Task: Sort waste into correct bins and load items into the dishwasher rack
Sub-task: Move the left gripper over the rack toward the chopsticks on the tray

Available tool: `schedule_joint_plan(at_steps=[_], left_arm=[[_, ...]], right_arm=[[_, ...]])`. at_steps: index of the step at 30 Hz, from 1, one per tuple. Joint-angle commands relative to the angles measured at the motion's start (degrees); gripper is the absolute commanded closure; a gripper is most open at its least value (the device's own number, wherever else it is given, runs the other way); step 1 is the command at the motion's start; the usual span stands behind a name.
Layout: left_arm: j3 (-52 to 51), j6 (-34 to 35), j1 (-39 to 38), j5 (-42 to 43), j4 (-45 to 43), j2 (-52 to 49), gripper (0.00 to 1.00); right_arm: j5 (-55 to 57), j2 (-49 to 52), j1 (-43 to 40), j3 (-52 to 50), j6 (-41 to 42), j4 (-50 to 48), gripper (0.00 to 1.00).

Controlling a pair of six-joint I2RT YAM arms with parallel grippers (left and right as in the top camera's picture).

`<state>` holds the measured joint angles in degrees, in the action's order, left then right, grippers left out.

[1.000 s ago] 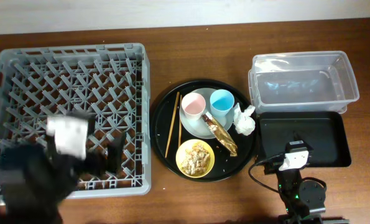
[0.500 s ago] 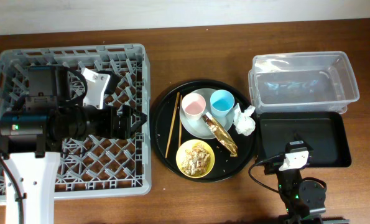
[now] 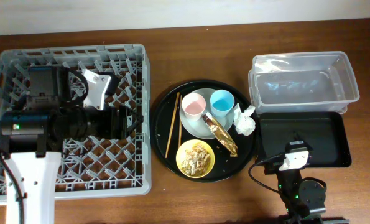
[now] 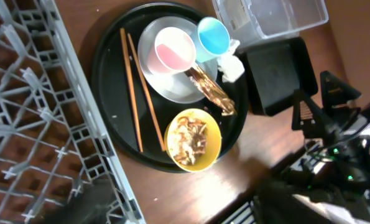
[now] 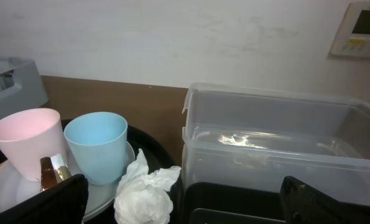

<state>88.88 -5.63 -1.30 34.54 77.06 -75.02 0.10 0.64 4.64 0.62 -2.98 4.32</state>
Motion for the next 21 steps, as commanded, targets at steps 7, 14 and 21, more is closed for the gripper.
schedule_joint_plan(at_steps=[7,14,21], left_arm=[[-0.02,9.97,-12.83,-12.94,-4.39,0.02,0.7],[-13.94,17.53,-19.34,-20.41,-20.13,-0.42,0.75],[-16.41,20.41,-27.93,-29.9,-26.91,-9.75,0.71]], right_arm=[[0.17,-0.28,-0.22,-0.31,0.22,0.37,0.01],[0.15,-0.28,-0.22,-0.31,0.22,0.37,0.01],[0.15,-0.28,-0.22,-0.31,0.22,0.37,0.01]])
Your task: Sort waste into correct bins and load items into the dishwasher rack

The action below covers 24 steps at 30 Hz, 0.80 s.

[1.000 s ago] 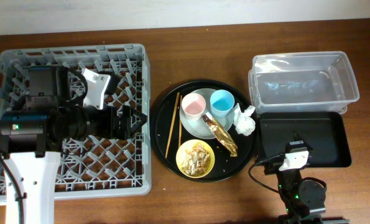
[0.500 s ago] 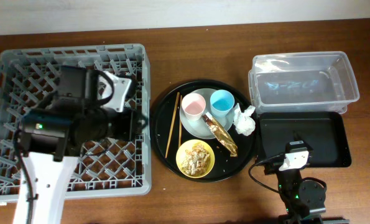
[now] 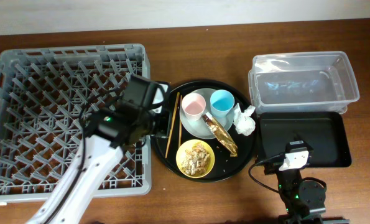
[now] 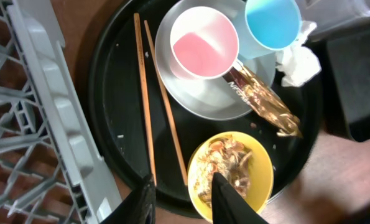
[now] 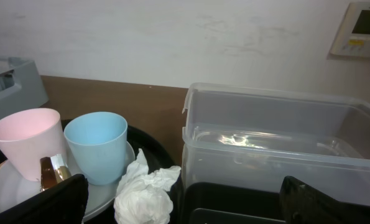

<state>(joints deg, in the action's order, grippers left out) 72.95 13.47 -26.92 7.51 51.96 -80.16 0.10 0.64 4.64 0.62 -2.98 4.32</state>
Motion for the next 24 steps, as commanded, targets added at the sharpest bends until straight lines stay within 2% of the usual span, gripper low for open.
schedule_joint_plan(at_steps=[1,13,15,24], left_arm=[[-0.48,1.29,-3.19,-2.86,-2.56,-7.28,0.7],[-0.7,1.29,-3.43,-3.65,-6.1,-20.2,0.7],[-0.72,1.31,-3.48,-6.86,-6.23,-20.57,0.7],[-5.55,2.4,-3.45,-7.54,-12.55,-20.68,0.71]], right_arm=[[0.17,-0.28,-0.22,-0.31,0.22,0.37,0.01],[0.17,-0.28,-0.22,-0.31,0.22,0.37,0.01],[0.17,-0.28,-0.22,-0.31,0.22,0.37,0.01],[0.17,-0.28,-0.22,-0.31,0.22,0.37,0.01]])
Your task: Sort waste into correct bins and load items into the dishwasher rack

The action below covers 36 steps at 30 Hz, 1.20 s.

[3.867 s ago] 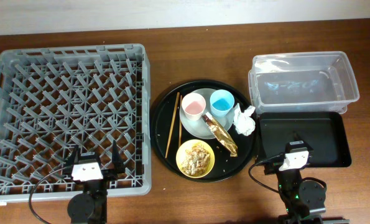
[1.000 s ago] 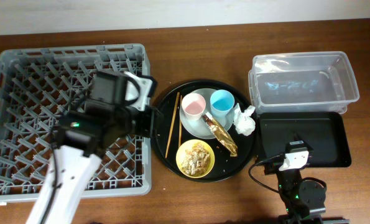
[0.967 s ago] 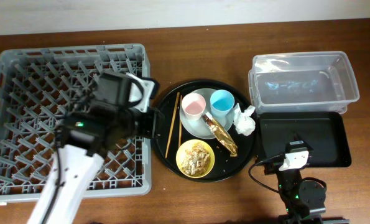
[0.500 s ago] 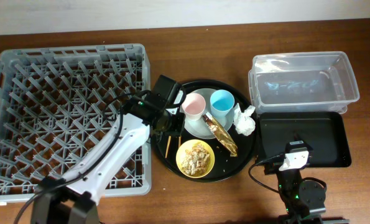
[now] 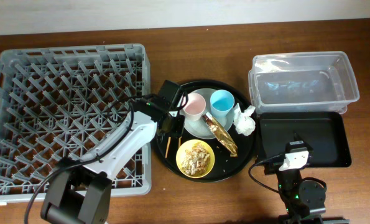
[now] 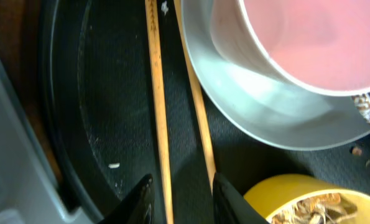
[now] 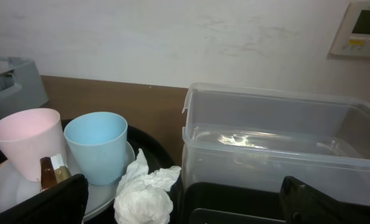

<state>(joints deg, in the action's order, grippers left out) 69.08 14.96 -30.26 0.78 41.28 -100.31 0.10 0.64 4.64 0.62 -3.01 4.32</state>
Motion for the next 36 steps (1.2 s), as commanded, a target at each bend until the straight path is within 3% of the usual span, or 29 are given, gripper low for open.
schedule_joint_plan(at_steps=[1,14,18,36], left_arm=[[-2.38,0.92,-0.11,-0.81,-2.75,-0.52,0.71],[-6.6,0.9,-0.13,-2.54,-13.25,-4.76,0.71],[-6.6,0.9,-0.11,-6.62,-13.88,-5.86,0.71],[-7.23,0.92,-0.13,-6.38,-13.84,-5.88,0.71]], right_arm=[[0.17,-0.28,-0.22,-0.31,0.24,0.37,0.01],[0.17,-0.28,-0.22,-0.31,0.24,0.37,0.01],[0.15,-0.28,-0.22,-0.31,0.24,0.35,0.01],[0.15,-0.28,-0.22,-0.31,0.24,0.37,0.01]])
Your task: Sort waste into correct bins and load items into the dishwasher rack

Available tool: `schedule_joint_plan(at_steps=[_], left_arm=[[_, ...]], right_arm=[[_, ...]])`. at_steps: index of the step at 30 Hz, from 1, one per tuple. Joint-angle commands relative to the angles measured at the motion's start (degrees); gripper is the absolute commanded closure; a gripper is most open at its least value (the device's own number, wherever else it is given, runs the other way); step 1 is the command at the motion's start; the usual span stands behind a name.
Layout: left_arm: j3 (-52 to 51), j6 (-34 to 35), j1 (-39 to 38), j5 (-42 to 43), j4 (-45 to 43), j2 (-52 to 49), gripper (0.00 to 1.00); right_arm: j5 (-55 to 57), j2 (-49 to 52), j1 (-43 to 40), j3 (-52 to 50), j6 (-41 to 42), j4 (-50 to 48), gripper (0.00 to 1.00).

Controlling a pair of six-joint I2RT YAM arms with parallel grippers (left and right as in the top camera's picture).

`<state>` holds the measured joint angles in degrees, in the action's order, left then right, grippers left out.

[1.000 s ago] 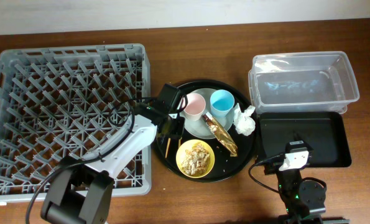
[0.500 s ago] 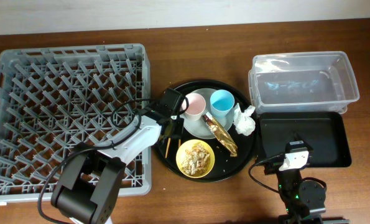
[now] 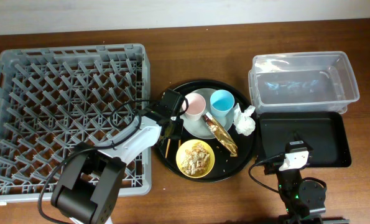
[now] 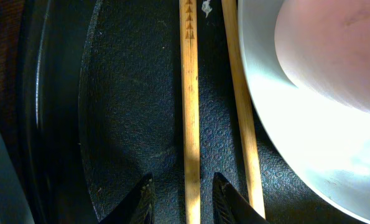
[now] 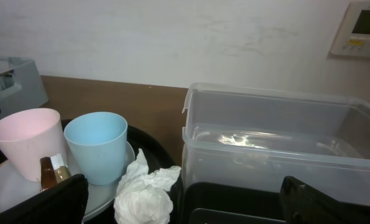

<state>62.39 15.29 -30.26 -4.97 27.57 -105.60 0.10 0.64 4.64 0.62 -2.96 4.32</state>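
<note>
Two wooden chopsticks (image 4: 189, 93) lie on the round black tray (image 3: 172, 163), left of the grey plate (image 4: 296, 149). My left gripper (image 4: 183, 199) is open and low over them, with the left chopstick between its fingertips (image 4: 145, 198). In the overhead view the left gripper (image 3: 170, 132) covers most of the chopsticks (image 3: 168, 149). The plate carries a pink cup (image 3: 194, 106), a blue cup (image 3: 222, 101) and a gold wrapper (image 3: 224, 138). A crumpled tissue (image 3: 245, 120) and a yellow bowl of food scraps (image 3: 195, 157) also sit on the tray. My right gripper (image 5: 188, 202) is open, low by the black bin.
The grey dishwasher rack (image 3: 66, 112) fills the left of the table, its right wall close to the tray. A clear plastic bin (image 3: 304, 81) stands at the back right, with a black bin (image 3: 324, 134) in front of it.
My left gripper has come down closer to the chopsticks, and its fingertips now straddle the left one. The right arm and the items on the tray have not moved.
My left arm was first over the dishwasher rack. Then it was at the rack's right edge, looking at the tray. Then it hung above the two chopsticks, and now it is low over them, open. The right arm stayed still throughout.
</note>
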Motion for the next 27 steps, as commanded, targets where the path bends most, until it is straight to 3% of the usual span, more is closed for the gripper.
schedule_joint_plan(at_steps=[1,27], left_arm=[[-0.55,0.59,-0.13,-0.63,-0.09,-0.59,0.71],[-0.55,1.88,-0.68,-0.66,-0.92,-2.73,0.71]], right_arm=[[0.15,-0.28,-0.22,-0.31,0.2,0.37,0.01],[0.17,-0.28,-0.22,-0.31,0.2,0.37,0.02]])
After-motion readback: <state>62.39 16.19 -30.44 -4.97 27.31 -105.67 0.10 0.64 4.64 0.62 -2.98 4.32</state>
